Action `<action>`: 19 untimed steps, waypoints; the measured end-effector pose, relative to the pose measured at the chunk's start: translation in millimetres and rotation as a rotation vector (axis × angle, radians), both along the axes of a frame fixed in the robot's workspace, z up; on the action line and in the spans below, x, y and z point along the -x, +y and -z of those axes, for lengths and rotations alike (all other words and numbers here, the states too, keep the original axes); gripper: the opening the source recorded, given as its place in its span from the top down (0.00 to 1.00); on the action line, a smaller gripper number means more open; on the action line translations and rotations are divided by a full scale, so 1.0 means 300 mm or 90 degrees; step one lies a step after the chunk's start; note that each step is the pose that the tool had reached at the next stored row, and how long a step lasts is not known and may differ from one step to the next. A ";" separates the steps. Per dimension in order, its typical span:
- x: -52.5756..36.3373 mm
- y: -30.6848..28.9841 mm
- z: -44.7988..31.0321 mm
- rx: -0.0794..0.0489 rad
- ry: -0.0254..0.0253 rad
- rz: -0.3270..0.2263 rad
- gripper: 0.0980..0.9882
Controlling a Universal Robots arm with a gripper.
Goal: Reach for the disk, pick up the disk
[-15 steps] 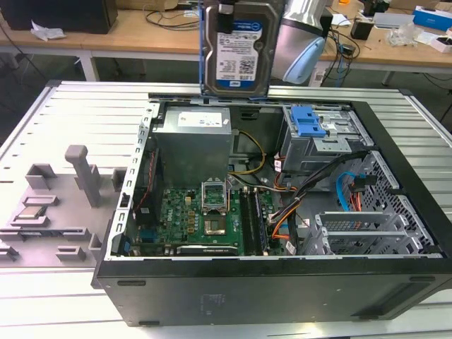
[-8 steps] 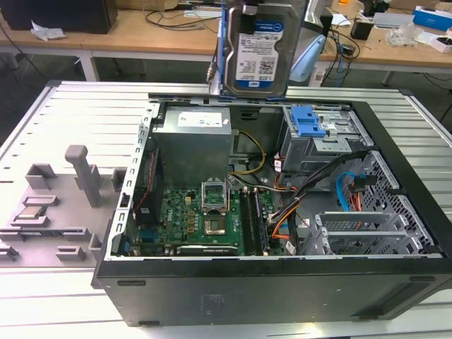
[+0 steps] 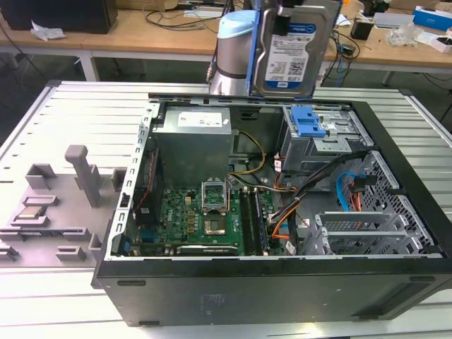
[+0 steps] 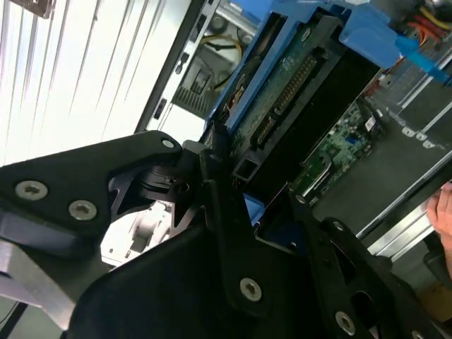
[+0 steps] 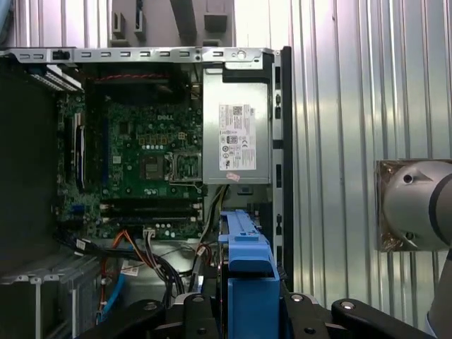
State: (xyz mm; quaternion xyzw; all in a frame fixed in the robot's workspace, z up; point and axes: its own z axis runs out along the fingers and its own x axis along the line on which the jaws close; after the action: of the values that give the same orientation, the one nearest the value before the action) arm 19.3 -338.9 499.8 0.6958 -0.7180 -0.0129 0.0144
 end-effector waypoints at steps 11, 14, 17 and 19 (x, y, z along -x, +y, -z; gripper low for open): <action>-0.218 0.002 0.000 0.000 0.0000 0.000 0.70; -0.265 0.003 0.000 0.000 0.0000 0.000 0.70; -0.316 0.003 0.000 0.000 0.0000 0.000 0.70; -0.344 0.003 0.000 0.000 0.0000 0.000 0.70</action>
State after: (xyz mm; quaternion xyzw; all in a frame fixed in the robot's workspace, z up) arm 122.4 -337.9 499.8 0.6957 -0.7180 -0.0129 0.0144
